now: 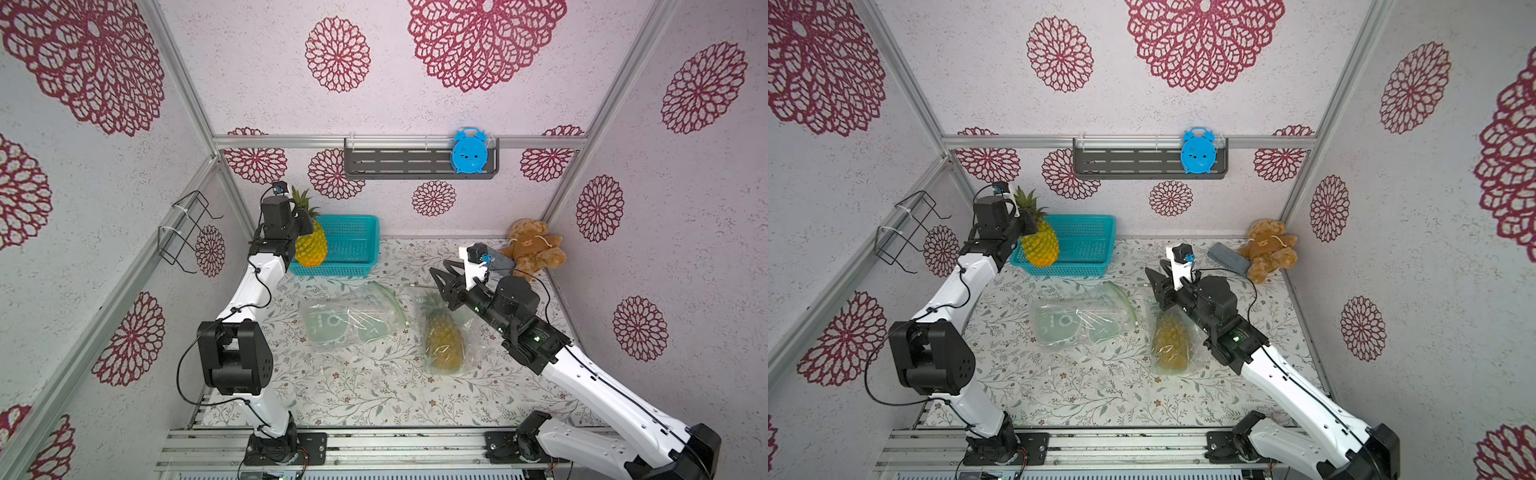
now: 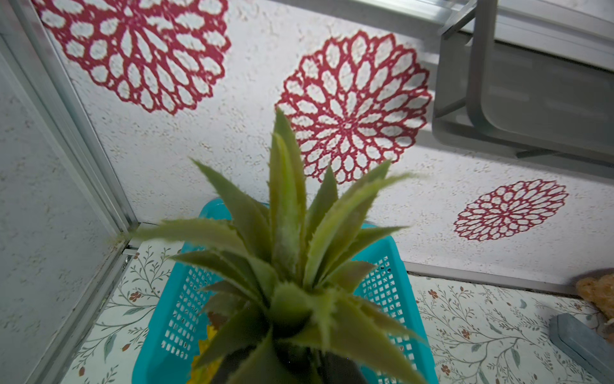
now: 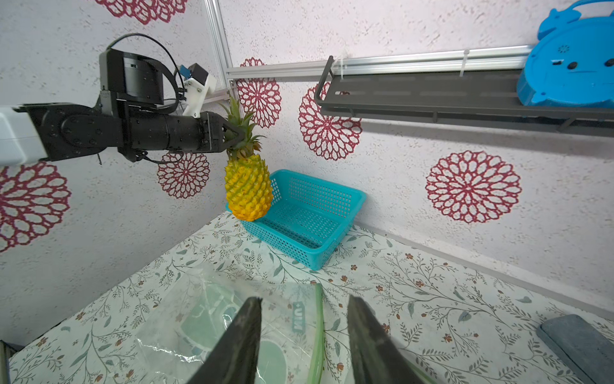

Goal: Open the zip-top bag and take out the pineapple
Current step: Place the pineapple in the basket.

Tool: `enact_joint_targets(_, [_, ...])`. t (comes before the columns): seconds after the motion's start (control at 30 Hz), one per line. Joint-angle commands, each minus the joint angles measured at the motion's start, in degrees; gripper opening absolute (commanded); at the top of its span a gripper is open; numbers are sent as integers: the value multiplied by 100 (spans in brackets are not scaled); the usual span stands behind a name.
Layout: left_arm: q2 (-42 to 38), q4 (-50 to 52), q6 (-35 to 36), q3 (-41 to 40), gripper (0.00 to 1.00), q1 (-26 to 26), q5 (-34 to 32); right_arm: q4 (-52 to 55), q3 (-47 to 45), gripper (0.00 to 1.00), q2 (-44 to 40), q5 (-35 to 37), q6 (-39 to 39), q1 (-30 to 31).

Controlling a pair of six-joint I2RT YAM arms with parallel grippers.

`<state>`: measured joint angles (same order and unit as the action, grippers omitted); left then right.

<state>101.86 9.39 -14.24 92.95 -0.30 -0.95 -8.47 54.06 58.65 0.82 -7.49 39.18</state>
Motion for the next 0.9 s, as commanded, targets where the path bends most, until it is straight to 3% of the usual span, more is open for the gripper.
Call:
enact_joint_targets(0.0, [62,-912,132,364,0,151,273,29,58,46,-33,-73,-77,-16])
enact_joint_targets(0.3, [624,-1386,176,538,0,447,685,118,104,46,105,-139,-139,-16])
enact_joint_targets(0.87, [2121,-1438,455,1602,0,689,1176,209,375,47,541,-365,-266,-11])
